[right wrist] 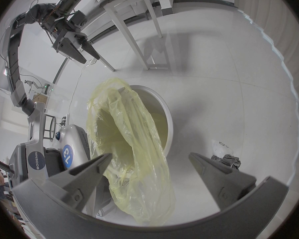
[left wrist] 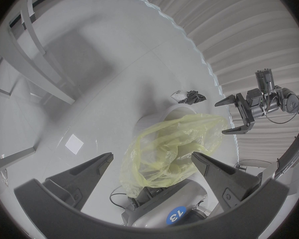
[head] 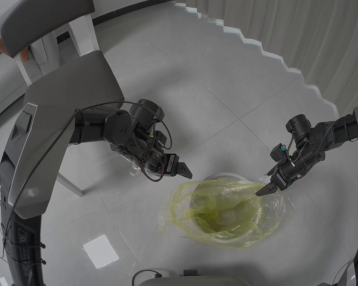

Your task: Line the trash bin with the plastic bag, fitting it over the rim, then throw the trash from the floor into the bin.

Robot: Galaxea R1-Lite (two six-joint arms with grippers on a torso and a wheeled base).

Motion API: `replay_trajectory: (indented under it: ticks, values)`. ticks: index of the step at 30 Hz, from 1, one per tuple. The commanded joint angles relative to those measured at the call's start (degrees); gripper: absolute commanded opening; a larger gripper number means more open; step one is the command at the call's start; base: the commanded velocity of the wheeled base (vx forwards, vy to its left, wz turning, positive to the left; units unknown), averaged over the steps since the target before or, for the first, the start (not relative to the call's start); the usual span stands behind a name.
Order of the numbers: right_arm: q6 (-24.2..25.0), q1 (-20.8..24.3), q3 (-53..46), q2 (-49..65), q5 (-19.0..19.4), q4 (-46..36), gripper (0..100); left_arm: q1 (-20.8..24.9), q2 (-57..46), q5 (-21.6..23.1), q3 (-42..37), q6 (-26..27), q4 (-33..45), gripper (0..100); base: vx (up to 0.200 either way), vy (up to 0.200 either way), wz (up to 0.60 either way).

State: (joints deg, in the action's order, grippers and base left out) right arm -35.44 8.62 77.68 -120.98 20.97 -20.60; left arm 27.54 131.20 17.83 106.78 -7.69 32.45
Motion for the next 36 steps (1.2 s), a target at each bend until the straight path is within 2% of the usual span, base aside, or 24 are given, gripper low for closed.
replay_trajectory:
  ticks: [1, 7, 15, 21, 36]
  values:
    - [-0.1, 0.1, 0.6, -1.9, 0.0, 0.1, 0, 0.0, 2.4, 0.3, 0.4, 0.0, -1.1, 100, 0.0, 0.0, 0.0]
    - [-0.1, 0.1, 1.2, -2.2, 0.0, 0.3, 0, -0.6, 4.1, 0.4, 1.0, 0.1, -2.3, 100, 0.0, 0.0, 0.0]
    - [0.0, 0.2, 1.2, -1.9, 0.0, 0.4, 0, -2.0, 9.1, 0.7, 5.7, 0.2, -2.5, 100, 0.0, 0.0, 0.0]
    - [0.0, 0.2, 1.1, -1.4, 0.1, 0.1, 0, -1.5, 12.1, 4.1, 7.8, 0.1, -2.6, 100, 0.0, 0.0, 0.0]
    - [-0.2, 0.3, -0.2, -0.1, 0.3, 0.3, 0, -1.1, 16.6, 5.3, 7.8, -0.5, -2.4, 100, 0.0, 0.0, 0.0]
